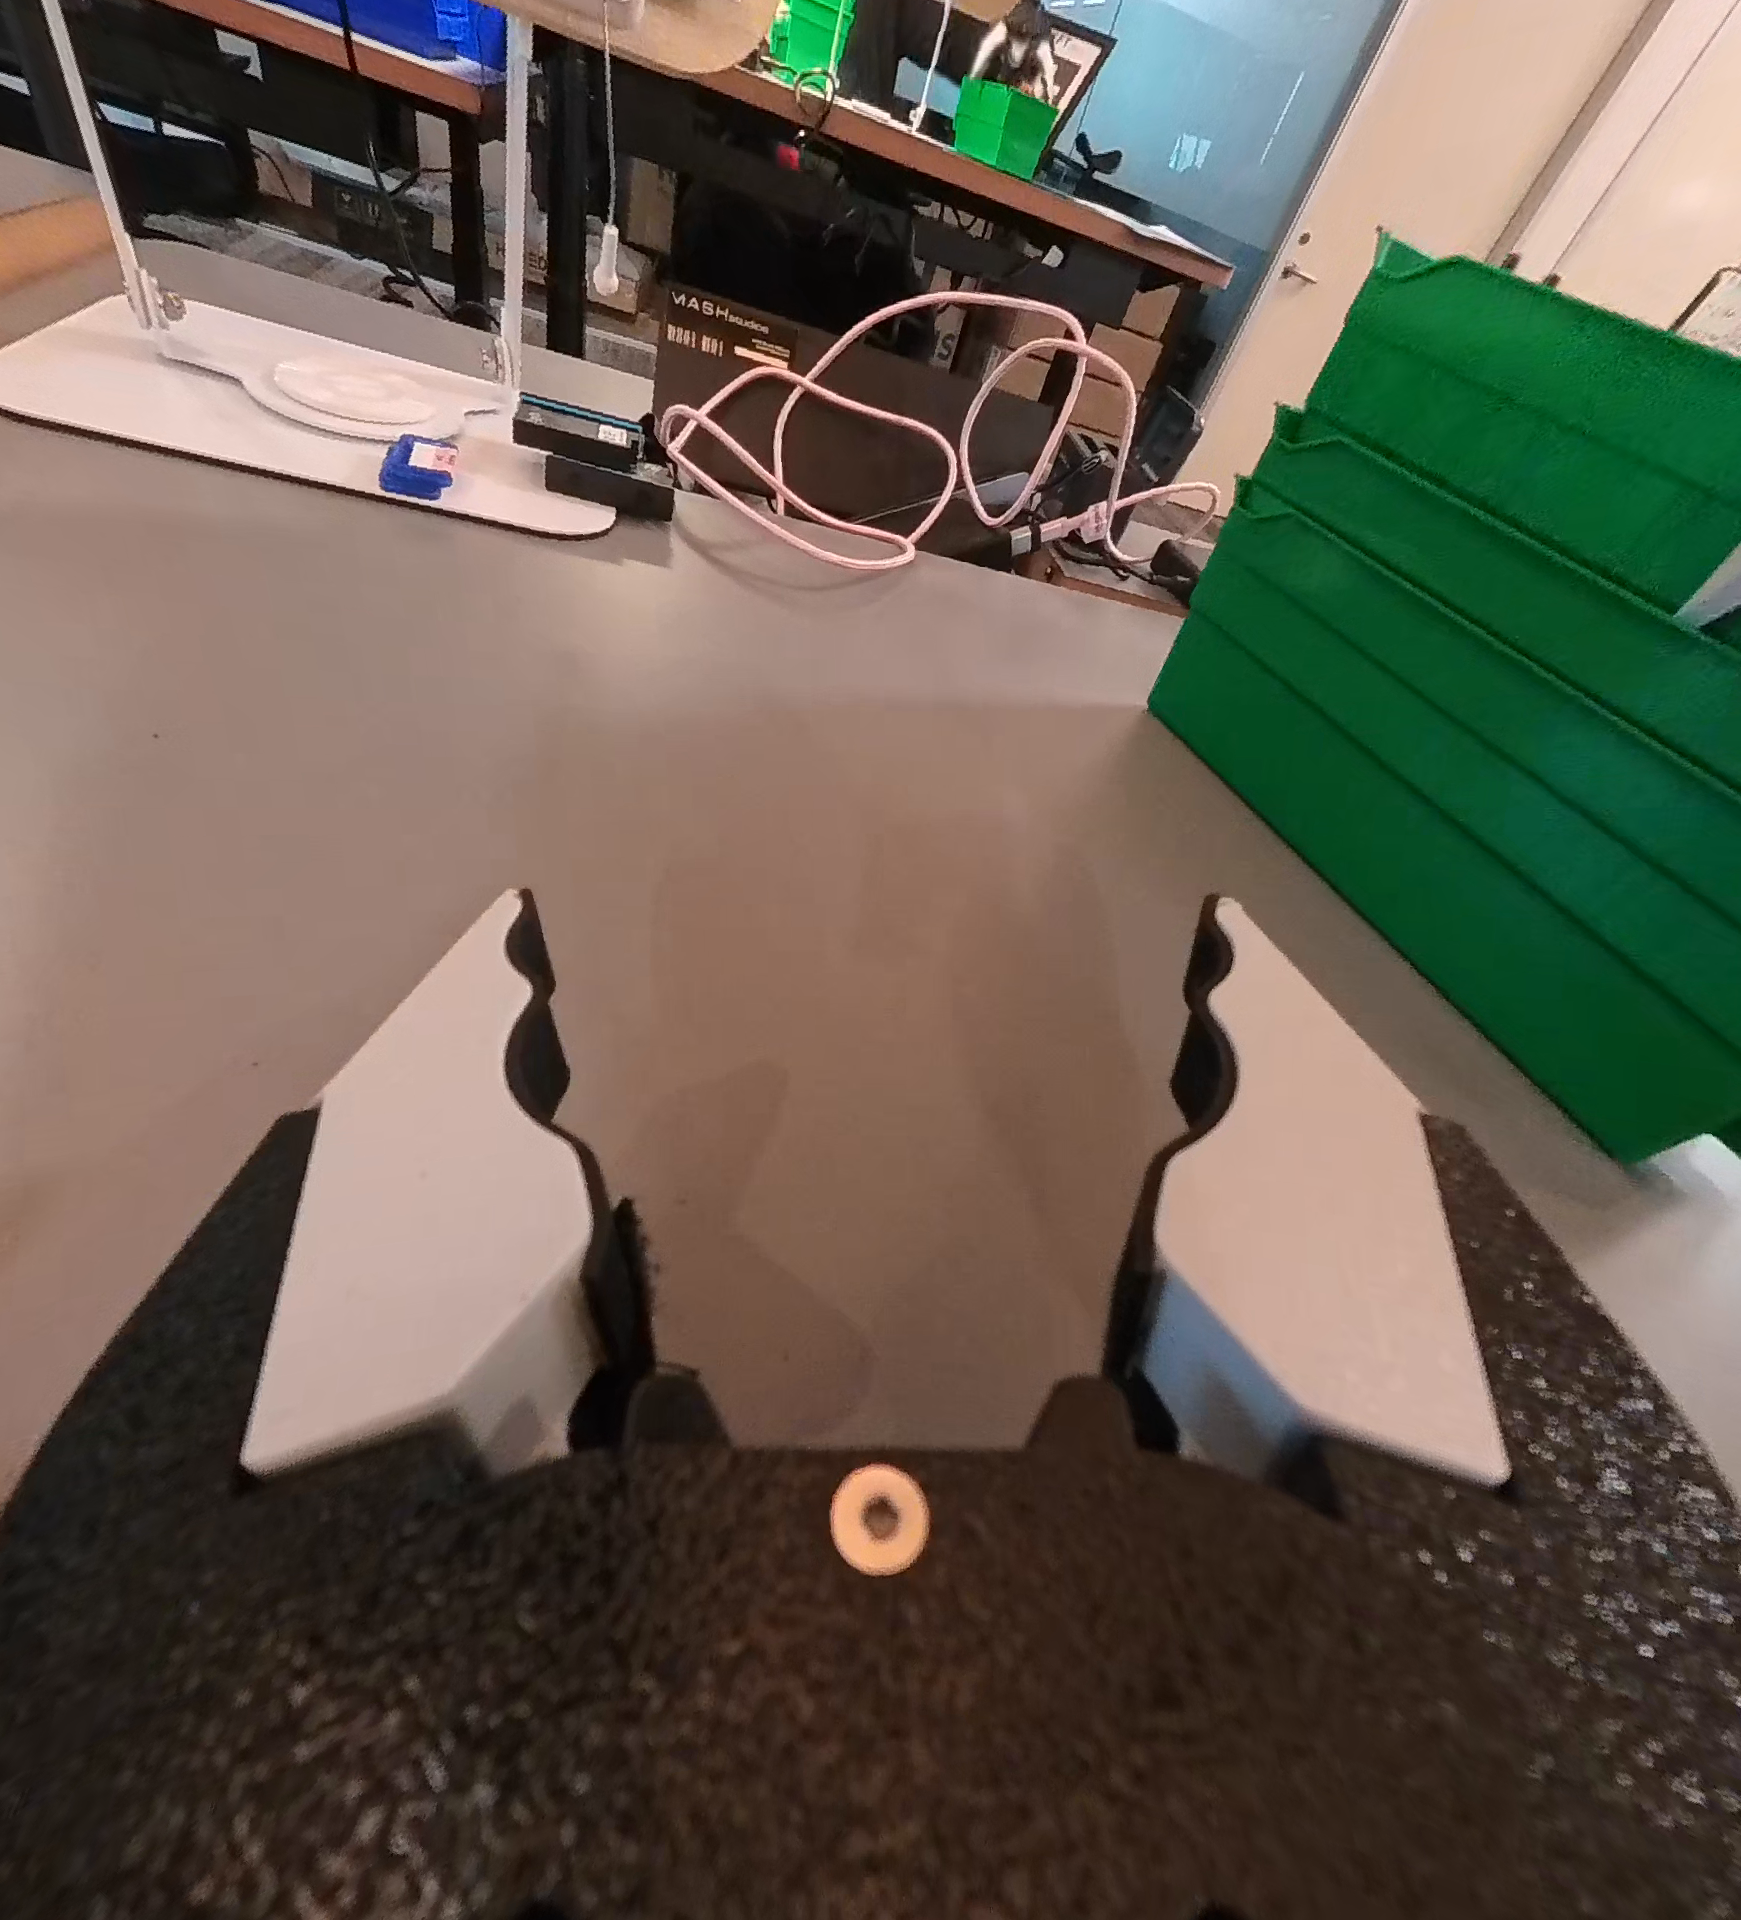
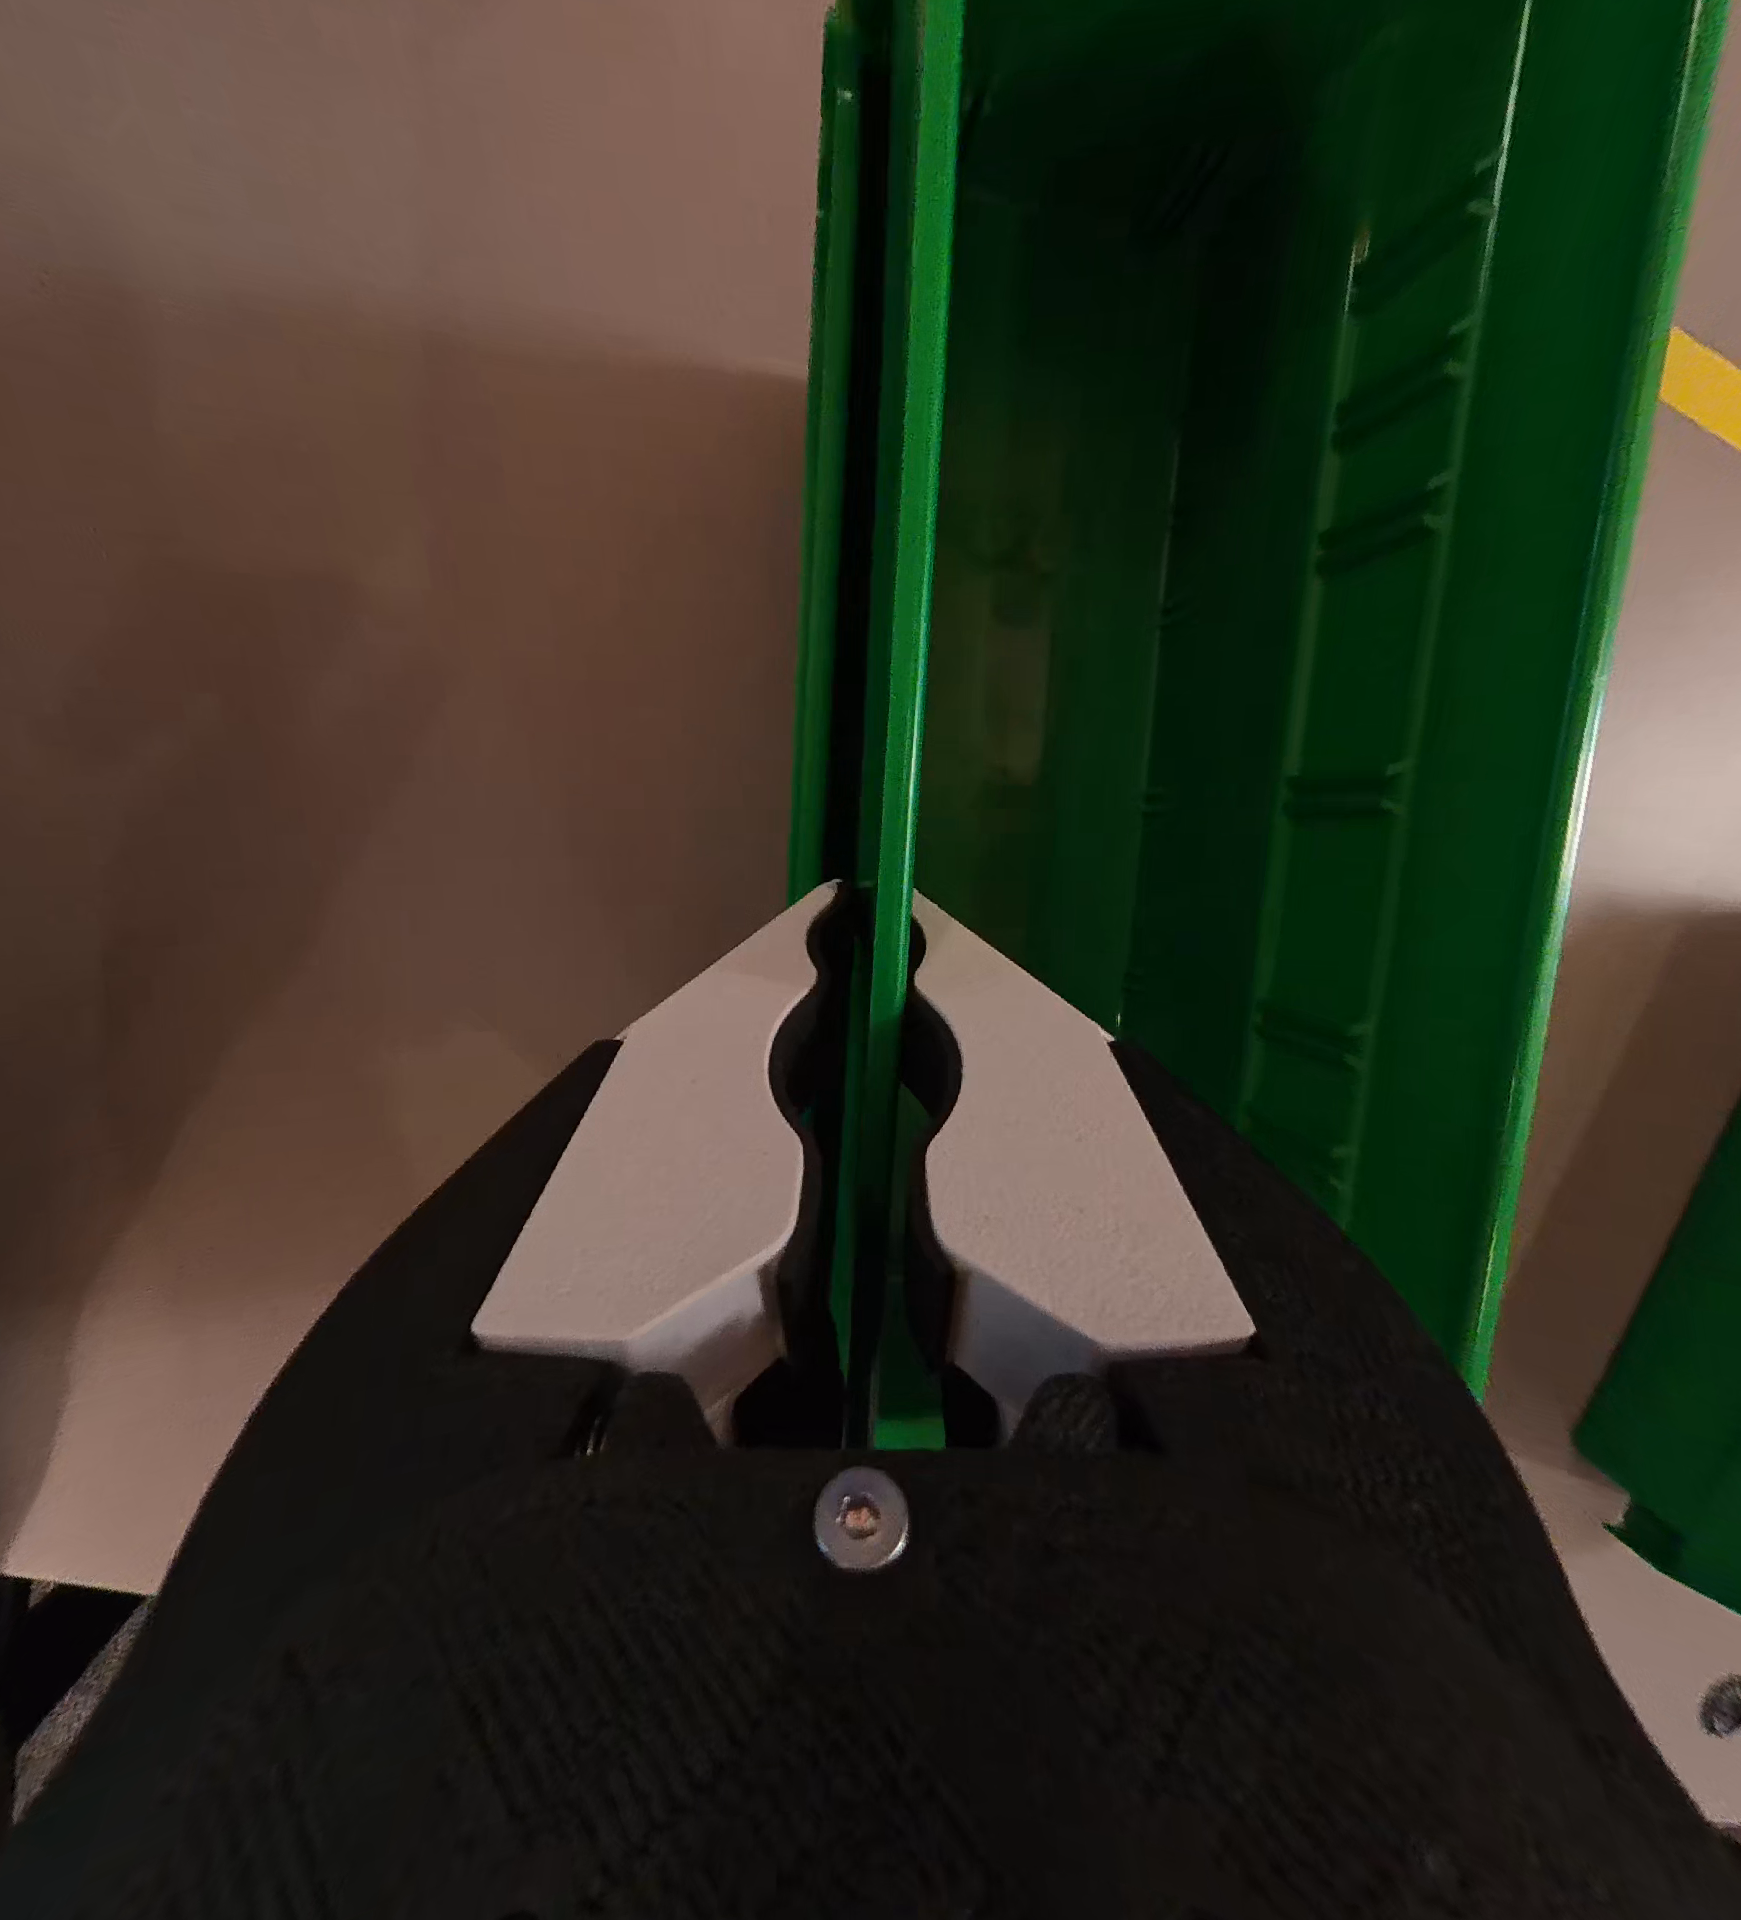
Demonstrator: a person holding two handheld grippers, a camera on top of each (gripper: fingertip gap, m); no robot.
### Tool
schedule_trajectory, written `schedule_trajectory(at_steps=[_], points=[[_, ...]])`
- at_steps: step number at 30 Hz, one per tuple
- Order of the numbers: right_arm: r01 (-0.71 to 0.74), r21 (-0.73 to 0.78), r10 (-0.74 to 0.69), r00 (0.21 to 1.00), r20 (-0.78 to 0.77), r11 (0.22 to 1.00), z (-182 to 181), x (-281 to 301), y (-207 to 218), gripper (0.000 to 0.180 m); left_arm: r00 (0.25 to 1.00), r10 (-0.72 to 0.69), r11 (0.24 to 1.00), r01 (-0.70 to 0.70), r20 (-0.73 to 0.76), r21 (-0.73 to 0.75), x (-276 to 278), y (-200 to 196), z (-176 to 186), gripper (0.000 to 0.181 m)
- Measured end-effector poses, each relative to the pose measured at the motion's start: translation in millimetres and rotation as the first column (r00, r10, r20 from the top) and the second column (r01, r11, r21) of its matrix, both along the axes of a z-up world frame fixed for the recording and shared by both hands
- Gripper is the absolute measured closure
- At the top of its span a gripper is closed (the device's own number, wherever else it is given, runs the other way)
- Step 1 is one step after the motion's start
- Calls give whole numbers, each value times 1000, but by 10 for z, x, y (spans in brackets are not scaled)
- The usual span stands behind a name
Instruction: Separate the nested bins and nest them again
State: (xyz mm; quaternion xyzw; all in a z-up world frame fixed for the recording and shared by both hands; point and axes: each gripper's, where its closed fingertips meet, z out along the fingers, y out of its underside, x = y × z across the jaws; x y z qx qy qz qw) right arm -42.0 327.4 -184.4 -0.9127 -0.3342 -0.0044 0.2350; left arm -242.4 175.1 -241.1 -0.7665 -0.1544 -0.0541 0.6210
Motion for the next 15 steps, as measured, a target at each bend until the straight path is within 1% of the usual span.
schedule_trajectory(at_steps=[5, 10, 13, 14, 15], points=[[-16, 10, 17, 1000, -20, 1000, 17, -8, 9, 176, 1000, 1, 1000, -1, -8, -3, 2, 3, -2, 61], [-29, 23, 31, 997, -78, 999, -8, -26, 42, 176, 1000, 2, 1000, -2, -11, -6, 3, 5, -6, 62], [-50, 36, 53, 996, -78, 998, -12, -23, 50, 175, 1000, 1, 1000, -1, -12, -8, 5, 7, -8, 62], [-58, 48, 61, 996, -67, 997, -8, -17, 57, 173, 1000, 0, 1000, 0, -12, -8, 6, 7, -8, 62], [-61, 68, 64, 997, -47, 996, 1, 3, 73, 167, 1000, 0, 1000, 0, -12, -7, 6, 7, -8, 62]])
